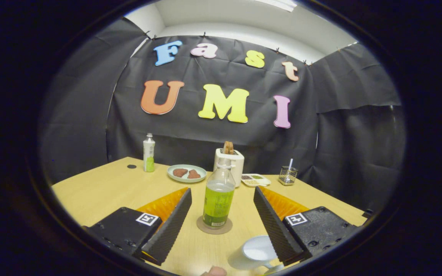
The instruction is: Take the bottle from table, then pour the juice into the cup, finally place the bottle on the coaster
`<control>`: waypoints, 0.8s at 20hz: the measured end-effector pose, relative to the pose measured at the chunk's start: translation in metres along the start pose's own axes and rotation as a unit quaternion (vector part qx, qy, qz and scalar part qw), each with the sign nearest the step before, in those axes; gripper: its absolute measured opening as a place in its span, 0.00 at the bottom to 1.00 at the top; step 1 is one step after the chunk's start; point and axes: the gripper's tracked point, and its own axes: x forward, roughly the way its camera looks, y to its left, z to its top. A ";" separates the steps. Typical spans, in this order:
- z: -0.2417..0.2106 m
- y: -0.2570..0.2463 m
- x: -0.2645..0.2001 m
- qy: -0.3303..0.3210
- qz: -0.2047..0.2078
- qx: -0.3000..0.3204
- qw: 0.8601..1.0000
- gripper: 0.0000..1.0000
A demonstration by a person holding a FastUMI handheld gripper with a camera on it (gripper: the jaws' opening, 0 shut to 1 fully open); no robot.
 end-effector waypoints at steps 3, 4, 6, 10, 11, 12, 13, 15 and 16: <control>-0.009 -0.005 -0.028 0.010 0.007 0.005 1.000 1.00; -0.009 -0.009 -0.039 0.011 0.007 0.004 1.000 1.00; -0.011 -0.014 -0.061 0.017 0.011 0.001 1.000 1.00; -0.011 -0.005 -0.100 0.017 0.055 0.037 0.998 1.00; -0.015 -0.006 -0.105 0.024 0.058 0.038 0.997 1.00; -0.017 -0.007 -0.110 0.031 0.054 0.033 0.998 1.00; -0.018 -0.009 -0.115 0.035 0.049 0.026 0.998 1.00; -0.017 -0.012 -0.122 0.035 0.042 0.015 0.998 1.00; -0.015 -0.015 -0.125 0.031 0.037 0.017 0.999 1.00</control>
